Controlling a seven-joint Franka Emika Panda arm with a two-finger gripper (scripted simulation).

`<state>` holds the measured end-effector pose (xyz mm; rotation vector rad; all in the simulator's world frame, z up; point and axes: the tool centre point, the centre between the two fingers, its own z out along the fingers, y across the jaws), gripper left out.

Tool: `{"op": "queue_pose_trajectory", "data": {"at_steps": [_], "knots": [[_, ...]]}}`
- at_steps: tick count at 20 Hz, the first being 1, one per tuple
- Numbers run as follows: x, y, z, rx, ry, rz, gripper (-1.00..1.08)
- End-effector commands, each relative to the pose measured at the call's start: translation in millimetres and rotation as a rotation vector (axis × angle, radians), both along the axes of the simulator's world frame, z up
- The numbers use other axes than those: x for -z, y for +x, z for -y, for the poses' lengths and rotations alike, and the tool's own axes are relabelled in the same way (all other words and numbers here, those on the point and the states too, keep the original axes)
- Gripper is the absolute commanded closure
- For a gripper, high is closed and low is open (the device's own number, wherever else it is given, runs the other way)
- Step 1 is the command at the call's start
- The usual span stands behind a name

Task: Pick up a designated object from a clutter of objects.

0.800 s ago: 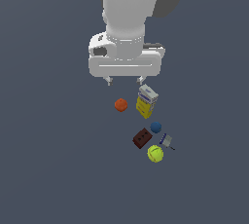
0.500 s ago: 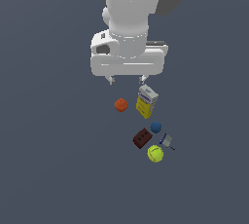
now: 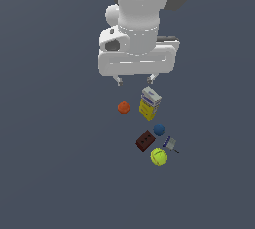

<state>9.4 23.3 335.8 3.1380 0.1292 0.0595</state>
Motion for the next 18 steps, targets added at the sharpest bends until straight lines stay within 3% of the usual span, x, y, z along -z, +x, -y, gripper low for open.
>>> {"op": "queue_pose_trajectory", "data": {"at_steps": [1, 10, 18], "knots": [[1, 1, -1, -0.004, 0.000, 0.000, -0.92], [24, 18, -16, -0.094, -0.015, -0.005, -0.92], [73, 47, -50, -0.275, -0.034, -0.015, -0.92]]}}
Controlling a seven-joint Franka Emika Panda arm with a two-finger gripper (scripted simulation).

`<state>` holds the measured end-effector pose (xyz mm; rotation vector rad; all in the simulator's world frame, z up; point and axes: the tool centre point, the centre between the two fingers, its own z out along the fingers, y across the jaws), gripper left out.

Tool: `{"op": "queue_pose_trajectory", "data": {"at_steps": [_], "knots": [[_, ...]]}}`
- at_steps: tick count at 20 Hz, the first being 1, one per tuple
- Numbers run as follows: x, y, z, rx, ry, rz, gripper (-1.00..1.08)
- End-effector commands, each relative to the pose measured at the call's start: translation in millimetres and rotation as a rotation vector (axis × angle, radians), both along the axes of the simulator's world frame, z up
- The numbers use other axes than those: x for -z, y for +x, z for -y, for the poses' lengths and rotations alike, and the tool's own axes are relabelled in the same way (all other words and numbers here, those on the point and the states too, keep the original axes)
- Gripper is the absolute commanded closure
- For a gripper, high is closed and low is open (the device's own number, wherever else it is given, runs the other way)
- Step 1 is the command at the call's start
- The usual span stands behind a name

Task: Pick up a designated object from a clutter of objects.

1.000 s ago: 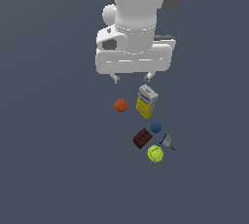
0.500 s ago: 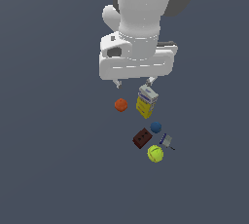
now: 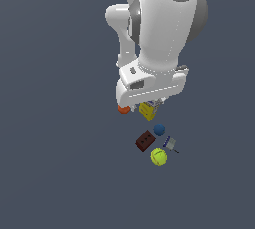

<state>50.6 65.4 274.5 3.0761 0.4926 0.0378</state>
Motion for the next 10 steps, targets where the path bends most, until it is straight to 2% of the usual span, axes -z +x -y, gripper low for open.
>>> {"op": "queue_pose_trajectory", "data": {"at_steps": [1, 10], "knots": [[20, 10, -14, -0.070, -0.005, -0.005, -0.92], [106, 36, -73, -0.346, -0.011, -0.021, -0.92]]}}
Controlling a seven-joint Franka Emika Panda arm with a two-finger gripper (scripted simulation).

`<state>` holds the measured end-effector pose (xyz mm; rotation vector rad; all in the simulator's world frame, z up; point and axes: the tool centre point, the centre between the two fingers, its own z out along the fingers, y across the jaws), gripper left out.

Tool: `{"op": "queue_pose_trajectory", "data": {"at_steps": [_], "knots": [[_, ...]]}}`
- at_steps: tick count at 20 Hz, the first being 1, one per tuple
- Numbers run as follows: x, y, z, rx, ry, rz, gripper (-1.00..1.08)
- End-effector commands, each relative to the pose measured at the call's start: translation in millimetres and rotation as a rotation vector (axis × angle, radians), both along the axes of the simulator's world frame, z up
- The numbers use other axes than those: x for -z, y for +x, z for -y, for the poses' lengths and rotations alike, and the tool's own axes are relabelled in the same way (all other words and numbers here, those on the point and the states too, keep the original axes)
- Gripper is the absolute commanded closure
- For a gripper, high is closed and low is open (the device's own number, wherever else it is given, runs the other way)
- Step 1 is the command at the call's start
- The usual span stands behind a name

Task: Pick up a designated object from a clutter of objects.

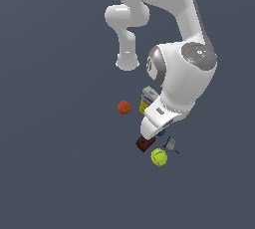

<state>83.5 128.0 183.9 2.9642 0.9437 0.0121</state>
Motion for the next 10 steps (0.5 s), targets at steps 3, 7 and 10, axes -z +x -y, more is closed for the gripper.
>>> {"op": "queue_pose_trajectory", "data": {"at_steps": [3, 7, 10], "knots": [[44, 7, -30, -0.133, 0.004, -0.008, -0.92], [76, 9, -51, -0.225, 0.011, -0.014, -0.92], [94, 9, -64, -0.277, 0.015, -0.017, -0.92]]}}
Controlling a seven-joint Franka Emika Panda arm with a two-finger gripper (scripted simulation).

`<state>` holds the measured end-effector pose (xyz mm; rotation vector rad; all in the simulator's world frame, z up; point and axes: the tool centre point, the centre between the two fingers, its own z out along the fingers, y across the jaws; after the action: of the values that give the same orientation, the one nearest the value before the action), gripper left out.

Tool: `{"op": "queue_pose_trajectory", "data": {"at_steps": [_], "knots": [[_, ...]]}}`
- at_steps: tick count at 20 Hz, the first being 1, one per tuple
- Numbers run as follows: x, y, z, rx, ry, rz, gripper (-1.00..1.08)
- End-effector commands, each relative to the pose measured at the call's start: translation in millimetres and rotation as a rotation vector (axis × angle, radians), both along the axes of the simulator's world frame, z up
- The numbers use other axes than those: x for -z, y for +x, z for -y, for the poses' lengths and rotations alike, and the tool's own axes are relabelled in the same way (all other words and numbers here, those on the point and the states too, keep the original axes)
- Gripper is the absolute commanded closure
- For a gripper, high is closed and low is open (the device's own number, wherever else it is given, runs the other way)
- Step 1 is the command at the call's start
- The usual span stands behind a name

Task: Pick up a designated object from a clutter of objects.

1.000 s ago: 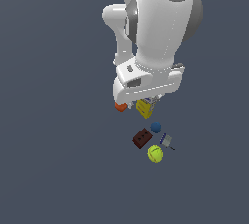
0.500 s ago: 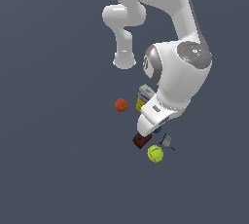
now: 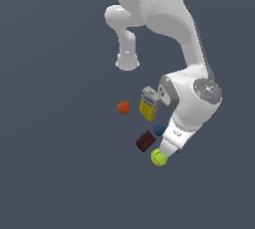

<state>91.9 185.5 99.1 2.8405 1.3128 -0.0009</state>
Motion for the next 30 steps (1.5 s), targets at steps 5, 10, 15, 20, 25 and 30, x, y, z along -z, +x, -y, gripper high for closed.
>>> {"op": "queue_pose_trajectory", "data": {"at_steps": [5, 10, 15, 20, 25, 30], "knots": [[30, -1, -20, -0.084, 0.009, -0.004, -0.92], [36, -1, -24, -0.103, 0.011, -0.005, -0.92], [41, -2, -24, -0.099, 0.011, -0.006, -0.92], [64, -3, -24, -0.101, 0.011, -0.006, -0.92], [84, -3, -24, -0.103, 0.011, -0.005, -0.92], [87, -1, -24, -0.103, 0.011, -0.005, 1.08]]}}
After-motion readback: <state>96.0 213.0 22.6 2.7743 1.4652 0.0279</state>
